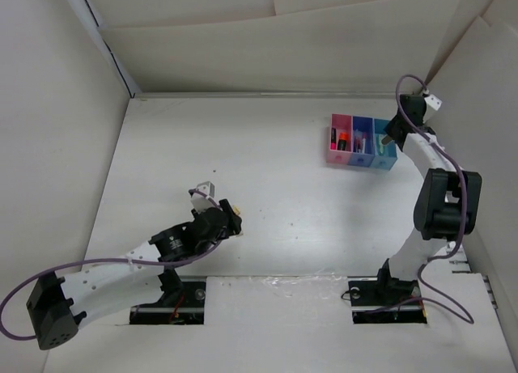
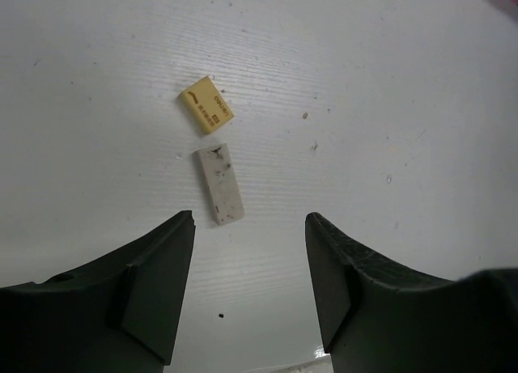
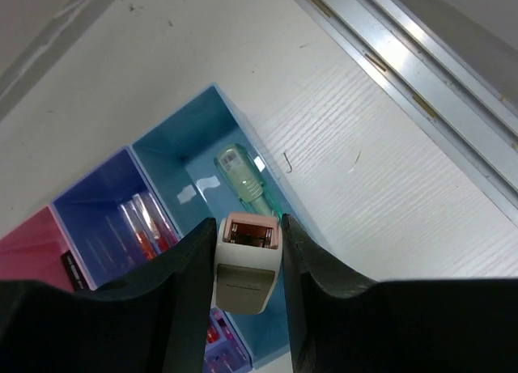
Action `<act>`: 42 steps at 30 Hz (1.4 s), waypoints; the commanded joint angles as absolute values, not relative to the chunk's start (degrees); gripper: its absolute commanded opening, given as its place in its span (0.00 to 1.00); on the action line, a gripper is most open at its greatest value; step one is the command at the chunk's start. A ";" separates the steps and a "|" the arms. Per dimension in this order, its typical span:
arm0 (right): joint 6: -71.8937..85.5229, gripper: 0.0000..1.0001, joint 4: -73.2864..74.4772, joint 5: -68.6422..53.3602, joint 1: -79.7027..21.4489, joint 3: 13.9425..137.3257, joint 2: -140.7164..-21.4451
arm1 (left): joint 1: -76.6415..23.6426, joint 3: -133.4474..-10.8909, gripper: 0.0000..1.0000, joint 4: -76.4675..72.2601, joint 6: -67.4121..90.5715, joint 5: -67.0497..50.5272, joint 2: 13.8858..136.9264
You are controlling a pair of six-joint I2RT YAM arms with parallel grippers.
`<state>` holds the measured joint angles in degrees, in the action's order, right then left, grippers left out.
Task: Sort the stationery into containers
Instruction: Place the stapler in the storage box, then pick up the stationery from the center of the board.
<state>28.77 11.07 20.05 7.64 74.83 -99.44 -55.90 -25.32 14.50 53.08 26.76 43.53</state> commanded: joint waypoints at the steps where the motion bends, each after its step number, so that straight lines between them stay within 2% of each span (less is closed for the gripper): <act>1: 26.98 0.16 12.13 24.96 6.42 78.22 -101.33 | -56.07 -24.08 0.53 15.12 55.37 27.07 43.51; 7: 25.66 0.20 13.45 27.16 3.52 81.47 -105.55 | -56.07 -23.55 0.53 15.12 56.07 27.07 43.51; 8: 25.66 0.27 14.14 27.94 3.52 81.47 -105.56 | -56.07 -23.55 0.53 15.12 56.07 27.07 44.03; 9: 25.66 0.41 14.15 27.95 2.99 80.69 -105.03 | -56.07 -23.55 0.53 15.12 56.07 27.07 44.64; 10: 25.66 0.41 14.15 27.95 2.99 80.16 -105.03 | -56.07 -23.55 0.53 15.12 56.07 27.07 44.65; 11: 26.19 0.55 14.15 28.47 2.99 80.16 -103.99 | -56.07 -23.55 0.53 15.12 56.07 27.07 45.43; 15: 26.81 0.68 14.15 27.51 2.99 79.28 -100.21 | -56.07 -23.55 0.51 14.07 56.07 28.91 48.77; 21: 26.81 0.69 14.15 25.58 0.80 75.42 -88.80 | -56.07 -25.75 0.37 12.84 56.07 30.85 54.04; 27: 28.12 0.69 11.69 19.26 -5.44 64.72 -74.99 | -56.07 -28.73 0.35 12.30 56.60 33.57 65.73; 32: 29.26 0.69 9.23 17.23 -11.15 57.05 -65.58 | -62.12 -31.72 0.34 14.76 62.65 35.86 72.06; 37: 29.27 0.69 8.70 16.70 -17.47 54.05 -62.94 | -64.42 -32.96 0.34 15.91 67.49 37.97 74.27; 42: 28.74 0.69 8.70 17.76 -19.34 51.60 -60.30 | -66.88 -33.49 0.34 16.52 72.49 38.66 75.67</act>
